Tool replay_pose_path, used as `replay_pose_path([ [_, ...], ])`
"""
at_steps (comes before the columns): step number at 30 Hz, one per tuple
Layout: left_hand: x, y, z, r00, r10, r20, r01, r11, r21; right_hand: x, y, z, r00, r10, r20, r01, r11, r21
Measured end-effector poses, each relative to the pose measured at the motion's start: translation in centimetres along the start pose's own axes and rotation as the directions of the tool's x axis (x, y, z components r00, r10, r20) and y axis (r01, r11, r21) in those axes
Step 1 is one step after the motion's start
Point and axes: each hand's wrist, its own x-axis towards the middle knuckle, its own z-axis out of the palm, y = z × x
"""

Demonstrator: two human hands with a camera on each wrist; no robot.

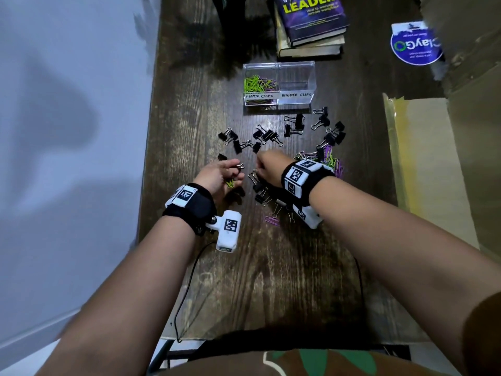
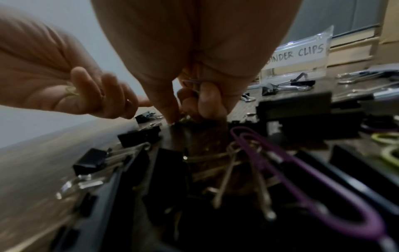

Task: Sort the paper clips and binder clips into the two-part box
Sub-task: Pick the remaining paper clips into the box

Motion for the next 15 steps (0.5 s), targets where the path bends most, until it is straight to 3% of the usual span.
replay_pose_path([
  [4,0.2,-0.1,0.3,0.999,0.006,0.043,-0.008,0.998,0.060,-0.1,0.6,0.3,1.000,0.013,-0.017,-0.012,0.999,0.045],
  [7,0.3,0.3,0.7,0.998,0.012,0.060,-0.016,0.998,0.057,-0.5,1.6,0.1,0.993,0.103,-0.060,-0.083,0.959,0.271],
  [9,0.3,0.3,1.0,0.997,0.012,0.080,-0.017,0.998,0.063,-1.0,2.6,-0.3,0.983,0.165,-0.075,-0.110,0.874,0.473],
  [11,0.1,0.2,1.6,0.996,0.027,0.089,-0.039,0.991,0.130,-1.9,3.5,-1.0,0.973,0.223,-0.065,-0.116,0.710,0.695],
  [15,1.1,-0.6,2.6,0.998,0.058,0.035,-0.067,0.927,0.370,-3.7,5.2,-1.8,0.957,0.290,0.027,-0.082,0.178,0.981],
])
